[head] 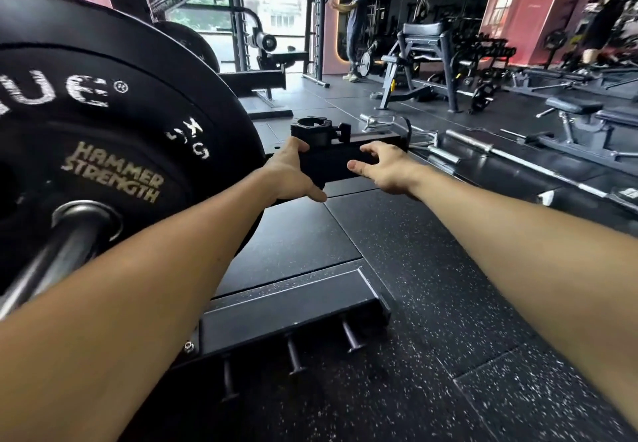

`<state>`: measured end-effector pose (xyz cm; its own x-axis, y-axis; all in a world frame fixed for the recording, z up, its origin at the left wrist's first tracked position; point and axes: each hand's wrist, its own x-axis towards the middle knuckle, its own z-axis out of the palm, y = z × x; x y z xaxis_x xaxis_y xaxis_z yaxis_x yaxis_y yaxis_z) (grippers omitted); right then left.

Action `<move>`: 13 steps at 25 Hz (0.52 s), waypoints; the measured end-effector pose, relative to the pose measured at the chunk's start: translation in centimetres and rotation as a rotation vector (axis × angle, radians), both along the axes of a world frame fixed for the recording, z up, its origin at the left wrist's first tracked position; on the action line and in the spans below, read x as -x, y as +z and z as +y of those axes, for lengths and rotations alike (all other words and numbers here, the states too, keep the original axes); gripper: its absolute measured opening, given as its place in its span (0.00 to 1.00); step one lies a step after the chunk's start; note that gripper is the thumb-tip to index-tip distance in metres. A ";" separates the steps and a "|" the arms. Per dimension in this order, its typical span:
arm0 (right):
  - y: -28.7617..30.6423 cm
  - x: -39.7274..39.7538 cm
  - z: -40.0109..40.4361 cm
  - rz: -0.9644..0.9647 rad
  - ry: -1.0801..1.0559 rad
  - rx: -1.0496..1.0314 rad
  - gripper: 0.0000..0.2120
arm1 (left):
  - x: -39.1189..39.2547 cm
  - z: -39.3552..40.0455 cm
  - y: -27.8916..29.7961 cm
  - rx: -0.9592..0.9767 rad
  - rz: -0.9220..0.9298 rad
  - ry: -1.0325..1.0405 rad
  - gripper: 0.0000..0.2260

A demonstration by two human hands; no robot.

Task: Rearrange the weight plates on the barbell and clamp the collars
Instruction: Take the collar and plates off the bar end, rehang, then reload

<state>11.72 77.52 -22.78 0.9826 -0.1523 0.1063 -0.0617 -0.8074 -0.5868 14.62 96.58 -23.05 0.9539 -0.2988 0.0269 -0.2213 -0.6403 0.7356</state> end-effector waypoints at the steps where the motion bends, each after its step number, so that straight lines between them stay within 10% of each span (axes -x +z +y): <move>1: 0.0 2.0 0.2 0.009 0.011 0.007 0.30 | 1.6 0.6 0.1 -0.011 0.002 -0.017 0.41; 13: 2.7 22.2 6.6 -0.017 0.142 0.081 0.31 | 21.2 13.1 2.9 0.031 -0.106 0.100 0.38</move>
